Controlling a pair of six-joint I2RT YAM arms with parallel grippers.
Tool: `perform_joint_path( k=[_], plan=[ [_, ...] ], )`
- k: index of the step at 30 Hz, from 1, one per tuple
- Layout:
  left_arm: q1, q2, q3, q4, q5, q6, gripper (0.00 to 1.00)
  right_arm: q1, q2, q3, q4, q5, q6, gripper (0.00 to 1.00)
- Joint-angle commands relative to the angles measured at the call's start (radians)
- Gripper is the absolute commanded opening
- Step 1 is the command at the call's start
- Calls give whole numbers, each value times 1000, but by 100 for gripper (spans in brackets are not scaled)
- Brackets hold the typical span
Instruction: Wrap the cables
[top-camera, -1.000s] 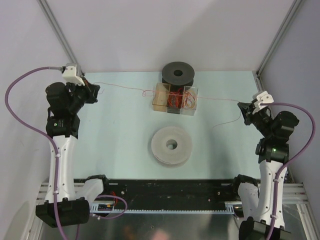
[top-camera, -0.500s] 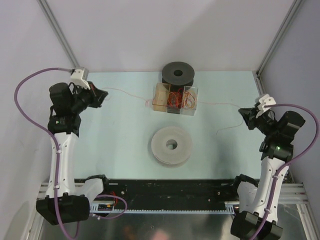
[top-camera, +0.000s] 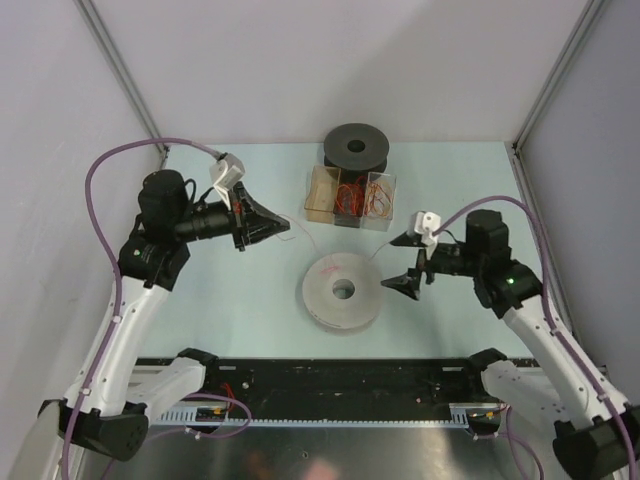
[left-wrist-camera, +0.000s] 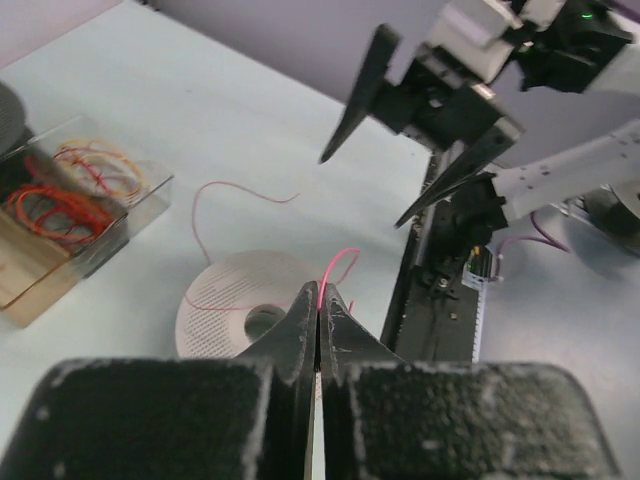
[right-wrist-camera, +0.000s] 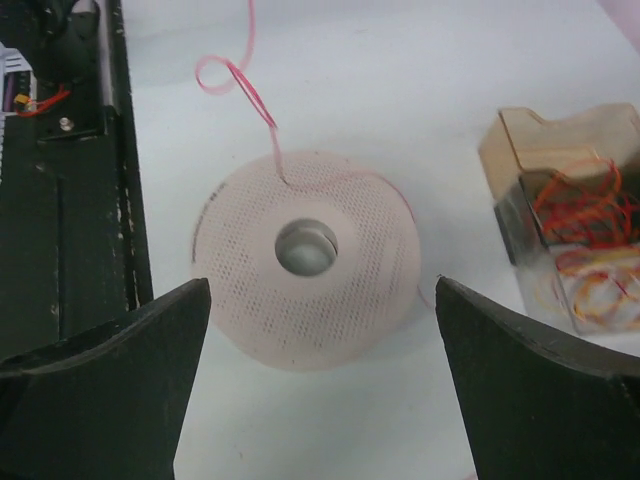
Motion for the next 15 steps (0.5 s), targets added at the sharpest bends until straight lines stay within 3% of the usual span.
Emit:
perform_joint_path(
  k=[1,5,8,15],
  plan=[
    [-66,10,89,17,65,-51,0,167,65,41,281,86,140,99],
    [-107,21,130,16,53,-74,0,328,110,41,374,98,144,99],
    [-123,26,154,17,56,-75,0,435,135,41,380,155,48,99],
    [-140,21,160,18,77,-81,0,503,238,41,530,232,-5,89]
  ],
)
